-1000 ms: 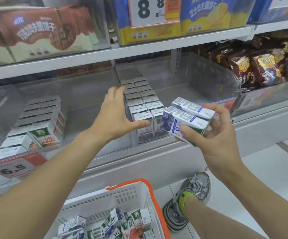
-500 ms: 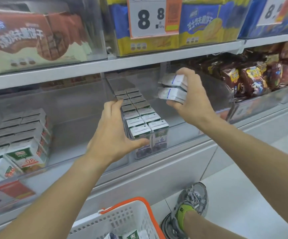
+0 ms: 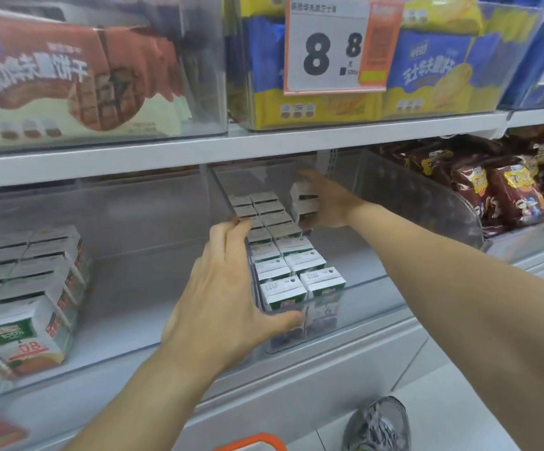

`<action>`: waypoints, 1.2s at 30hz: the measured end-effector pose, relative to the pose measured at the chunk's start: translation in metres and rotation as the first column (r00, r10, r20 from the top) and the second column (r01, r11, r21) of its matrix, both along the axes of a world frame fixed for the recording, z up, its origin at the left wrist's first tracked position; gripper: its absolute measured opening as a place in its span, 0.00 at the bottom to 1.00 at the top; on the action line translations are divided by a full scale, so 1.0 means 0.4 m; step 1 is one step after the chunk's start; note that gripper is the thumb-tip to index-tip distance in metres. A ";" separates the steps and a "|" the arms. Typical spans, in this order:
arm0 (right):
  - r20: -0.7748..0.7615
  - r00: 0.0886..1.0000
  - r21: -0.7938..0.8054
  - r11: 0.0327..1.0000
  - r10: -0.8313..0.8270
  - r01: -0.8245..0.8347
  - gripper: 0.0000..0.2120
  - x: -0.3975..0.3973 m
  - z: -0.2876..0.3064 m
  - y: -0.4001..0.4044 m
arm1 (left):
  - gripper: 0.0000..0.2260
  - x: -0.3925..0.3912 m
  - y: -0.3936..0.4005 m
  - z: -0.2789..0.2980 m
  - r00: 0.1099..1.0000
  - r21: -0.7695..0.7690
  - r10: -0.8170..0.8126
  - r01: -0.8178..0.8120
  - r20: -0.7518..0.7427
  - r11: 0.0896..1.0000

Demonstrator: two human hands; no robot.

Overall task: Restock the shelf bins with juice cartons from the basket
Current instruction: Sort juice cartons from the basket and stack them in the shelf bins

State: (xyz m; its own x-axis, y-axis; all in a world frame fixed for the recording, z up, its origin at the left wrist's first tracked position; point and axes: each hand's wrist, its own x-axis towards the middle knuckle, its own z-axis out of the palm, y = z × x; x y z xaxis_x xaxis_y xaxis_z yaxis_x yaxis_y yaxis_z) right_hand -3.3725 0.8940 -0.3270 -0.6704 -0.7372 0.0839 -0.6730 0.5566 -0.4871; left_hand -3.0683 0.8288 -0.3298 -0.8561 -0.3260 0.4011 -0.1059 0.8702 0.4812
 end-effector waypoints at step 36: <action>0.160 0.978 -0.128 0.980 -0.132 0.153 0.24 0.056 -0.032 0.026 | 0.56 0.009 0.013 0.014 0.998 -0.044 0.040 -0.038 0.047 0.998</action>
